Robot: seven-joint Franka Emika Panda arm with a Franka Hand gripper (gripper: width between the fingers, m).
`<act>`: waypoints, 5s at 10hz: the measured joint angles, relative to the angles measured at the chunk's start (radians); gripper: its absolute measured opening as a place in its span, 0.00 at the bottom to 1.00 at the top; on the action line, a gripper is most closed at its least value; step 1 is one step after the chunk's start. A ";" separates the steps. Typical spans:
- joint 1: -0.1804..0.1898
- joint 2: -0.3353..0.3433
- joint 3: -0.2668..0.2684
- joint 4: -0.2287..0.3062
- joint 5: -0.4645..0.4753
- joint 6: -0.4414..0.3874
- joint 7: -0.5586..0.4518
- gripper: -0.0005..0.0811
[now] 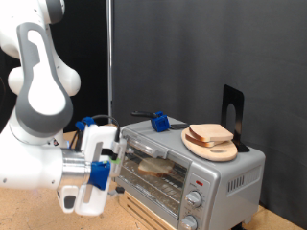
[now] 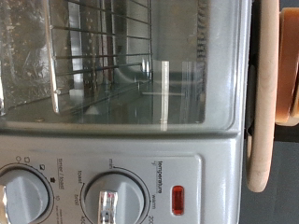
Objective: Make a piece of toast with the oven
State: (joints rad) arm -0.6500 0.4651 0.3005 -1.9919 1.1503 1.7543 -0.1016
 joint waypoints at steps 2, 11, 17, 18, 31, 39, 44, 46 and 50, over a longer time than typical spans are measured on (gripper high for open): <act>-0.004 0.003 -0.001 0.002 -0.025 -0.058 -0.018 1.00; 0.119 0.203 0.026 0.195 -0.001 0.135 -0.132 1.00; 0.098 0.257 0.022 0.232 0.004 0.029 -0.122 1.00; 0.101 0.278 0.023 0.254 0.017 0.048 -0.121 1.00; 0.216 0.508 0.027 0.521 0.028 0.118 -0.026 1.00; 0.213 0.493 0.025 0.480 0.018 0.058 -0.033 0.50; 0.213 0.465 0.028 0.442 0.036 0.108 -0.128 0.41; 0.212 0.412 0.034 0.381 0.081 0.181 -0.334 0.41; 0.205 0.391 0.039 0.335 0.144 0.214 -0.568 0.29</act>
State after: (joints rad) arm -0.4448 0.8561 0.3399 -1.6573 1.2941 1.9687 -0.6694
